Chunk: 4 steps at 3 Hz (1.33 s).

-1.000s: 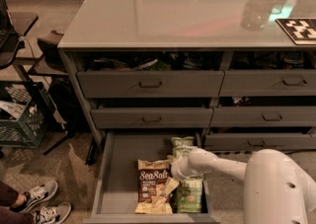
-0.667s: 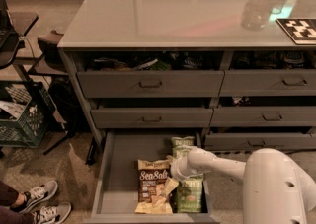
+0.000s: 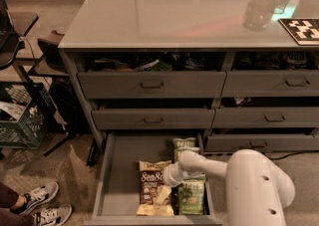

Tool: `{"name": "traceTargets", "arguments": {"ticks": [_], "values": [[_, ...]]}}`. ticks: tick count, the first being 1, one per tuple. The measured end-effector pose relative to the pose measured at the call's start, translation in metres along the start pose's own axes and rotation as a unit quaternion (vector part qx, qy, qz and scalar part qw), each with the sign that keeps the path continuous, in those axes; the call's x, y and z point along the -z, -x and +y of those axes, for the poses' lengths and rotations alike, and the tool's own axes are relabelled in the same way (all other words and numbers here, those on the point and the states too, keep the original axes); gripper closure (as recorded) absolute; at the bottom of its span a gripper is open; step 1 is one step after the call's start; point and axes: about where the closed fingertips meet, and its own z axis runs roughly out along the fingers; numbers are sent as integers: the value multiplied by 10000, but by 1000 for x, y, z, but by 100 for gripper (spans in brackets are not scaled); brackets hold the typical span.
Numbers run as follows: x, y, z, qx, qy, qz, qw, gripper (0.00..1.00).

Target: Pick brown chip bag from bottom drawer and place on counter

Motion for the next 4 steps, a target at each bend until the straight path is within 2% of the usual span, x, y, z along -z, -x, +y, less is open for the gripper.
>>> {"name": "traceTargets", "arguments": {"ticks": [1,2,3,4], "values": [[-29,-4,9,-145,236,-27,9996,0],[-55,-24,16,-474,200,52,9987,0],[-55,-24,16,-474,201,52,9987,0],[-55,-24,16,-474,201,52,9987,19]]}}
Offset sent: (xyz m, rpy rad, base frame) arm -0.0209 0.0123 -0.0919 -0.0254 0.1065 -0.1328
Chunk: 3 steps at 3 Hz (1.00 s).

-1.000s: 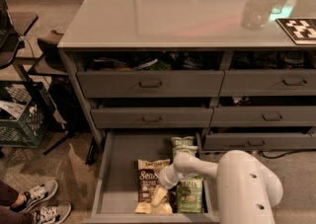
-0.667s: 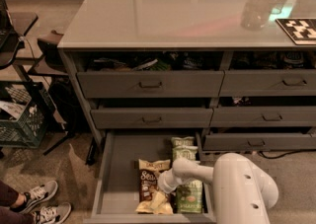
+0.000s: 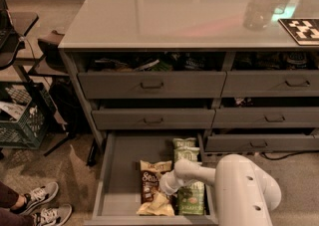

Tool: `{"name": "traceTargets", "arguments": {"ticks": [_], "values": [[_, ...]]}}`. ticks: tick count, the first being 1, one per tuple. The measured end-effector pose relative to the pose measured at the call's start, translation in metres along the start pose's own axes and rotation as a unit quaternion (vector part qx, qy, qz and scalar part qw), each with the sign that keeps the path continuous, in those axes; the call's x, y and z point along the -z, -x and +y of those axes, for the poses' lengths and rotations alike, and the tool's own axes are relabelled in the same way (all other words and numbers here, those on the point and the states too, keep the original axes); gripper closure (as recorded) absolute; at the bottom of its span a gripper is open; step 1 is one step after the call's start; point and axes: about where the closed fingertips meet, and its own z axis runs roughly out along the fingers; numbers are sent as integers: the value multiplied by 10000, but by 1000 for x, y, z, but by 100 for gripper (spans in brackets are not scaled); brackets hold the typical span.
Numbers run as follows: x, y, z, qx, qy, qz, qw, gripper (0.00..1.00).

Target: Pick brown chip bag from bottom drawer and place on counter

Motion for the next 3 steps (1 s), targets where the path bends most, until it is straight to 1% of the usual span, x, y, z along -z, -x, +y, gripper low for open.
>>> {"name": "traceTargets", "arguments": {"ticks": [2,3], "values": [[0,0,0,0,0,0,10000,66],[7,5,2,0,0,0,10000,89]]}}
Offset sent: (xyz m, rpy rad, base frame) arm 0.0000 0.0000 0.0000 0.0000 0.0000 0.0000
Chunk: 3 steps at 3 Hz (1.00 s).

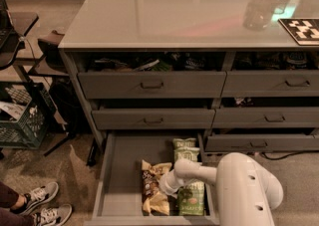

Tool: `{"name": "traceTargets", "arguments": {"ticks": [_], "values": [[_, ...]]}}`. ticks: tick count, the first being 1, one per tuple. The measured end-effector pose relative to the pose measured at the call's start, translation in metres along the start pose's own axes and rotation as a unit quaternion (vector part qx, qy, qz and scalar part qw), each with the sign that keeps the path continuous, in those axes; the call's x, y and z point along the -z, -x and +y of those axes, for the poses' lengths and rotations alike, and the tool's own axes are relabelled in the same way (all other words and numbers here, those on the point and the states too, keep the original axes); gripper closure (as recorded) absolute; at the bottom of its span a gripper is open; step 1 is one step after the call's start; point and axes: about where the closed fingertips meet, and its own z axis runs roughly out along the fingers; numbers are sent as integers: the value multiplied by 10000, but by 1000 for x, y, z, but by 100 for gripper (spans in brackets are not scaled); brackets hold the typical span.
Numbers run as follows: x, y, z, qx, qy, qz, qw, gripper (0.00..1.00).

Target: Pick brown chip bag from bottom drawer and place on counter

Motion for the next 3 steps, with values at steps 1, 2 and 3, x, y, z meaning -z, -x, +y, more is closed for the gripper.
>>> {"name": "traceTargets", "arguments": {"ticks": [1,2,3], "values": [[3,2,1,0,0,0,10000,100],[43,39,-6,552,-403,-328,9971,100],[118,96,31,1536,-744,-979,9804,100]]}}
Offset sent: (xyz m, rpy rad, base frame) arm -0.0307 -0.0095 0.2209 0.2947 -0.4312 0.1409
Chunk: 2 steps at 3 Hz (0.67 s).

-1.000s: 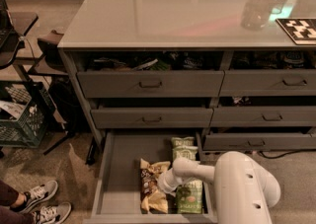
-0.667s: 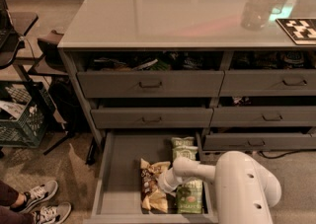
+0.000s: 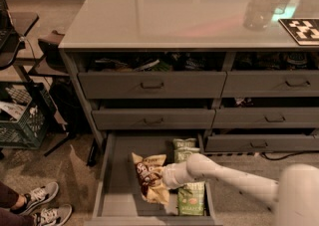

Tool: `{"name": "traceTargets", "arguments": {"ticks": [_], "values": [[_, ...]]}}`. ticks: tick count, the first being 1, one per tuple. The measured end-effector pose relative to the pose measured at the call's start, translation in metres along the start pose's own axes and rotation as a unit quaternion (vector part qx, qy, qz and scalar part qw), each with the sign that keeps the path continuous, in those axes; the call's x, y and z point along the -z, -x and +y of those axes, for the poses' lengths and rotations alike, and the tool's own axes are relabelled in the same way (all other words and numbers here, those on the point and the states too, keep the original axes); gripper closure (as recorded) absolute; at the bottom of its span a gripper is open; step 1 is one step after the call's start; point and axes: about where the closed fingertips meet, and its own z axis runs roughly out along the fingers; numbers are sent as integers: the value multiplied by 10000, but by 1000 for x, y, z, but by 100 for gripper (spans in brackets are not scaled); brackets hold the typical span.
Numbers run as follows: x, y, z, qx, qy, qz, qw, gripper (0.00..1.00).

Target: Pick brown chip bag from bottom drawer and place on counter

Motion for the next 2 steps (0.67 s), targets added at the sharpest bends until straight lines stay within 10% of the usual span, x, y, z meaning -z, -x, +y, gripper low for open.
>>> {"name": "traceTargets", "arguments": {"ticks": [1,2], "values": [[58,51,27,711,-194,-466,9962,100],[118,72,32,781,-442,-831,9925,100]]}}
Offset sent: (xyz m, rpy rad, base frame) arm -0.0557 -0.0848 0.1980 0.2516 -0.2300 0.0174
